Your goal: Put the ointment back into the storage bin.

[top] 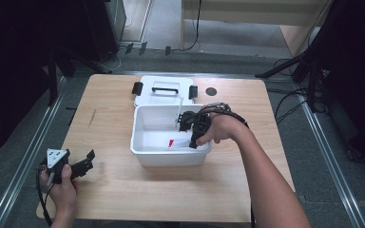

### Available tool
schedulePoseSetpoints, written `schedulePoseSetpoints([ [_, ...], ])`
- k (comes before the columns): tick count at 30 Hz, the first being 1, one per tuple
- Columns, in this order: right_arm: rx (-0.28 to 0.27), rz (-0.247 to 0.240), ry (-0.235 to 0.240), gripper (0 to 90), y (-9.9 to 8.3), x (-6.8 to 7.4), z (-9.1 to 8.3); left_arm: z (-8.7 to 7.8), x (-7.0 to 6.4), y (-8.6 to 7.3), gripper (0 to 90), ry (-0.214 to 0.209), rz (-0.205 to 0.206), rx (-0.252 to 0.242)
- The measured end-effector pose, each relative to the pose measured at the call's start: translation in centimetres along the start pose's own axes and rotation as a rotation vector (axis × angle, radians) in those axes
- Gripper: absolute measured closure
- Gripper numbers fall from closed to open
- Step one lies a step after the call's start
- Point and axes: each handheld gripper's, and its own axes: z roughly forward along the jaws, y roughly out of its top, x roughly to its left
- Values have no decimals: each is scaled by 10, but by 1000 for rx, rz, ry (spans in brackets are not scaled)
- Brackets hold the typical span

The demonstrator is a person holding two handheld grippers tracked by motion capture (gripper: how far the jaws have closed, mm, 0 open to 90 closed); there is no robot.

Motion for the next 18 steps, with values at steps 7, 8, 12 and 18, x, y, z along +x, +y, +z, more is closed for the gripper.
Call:
schedulePoseSetpoints([
  [7,31,-2,10,715,2,-1,11,0,0,0,69,0,-3,-2],
  [8,38,2,12,715,2,-1,12,0,0,0,69,-1,-3,-2],
  [12,42,4,9,716,3,-1,13,0,0,0,70,0,-3,-2],
  [18,59,17,7,715,4,-2,14,0,0,0,69,0,-3,-2],
])
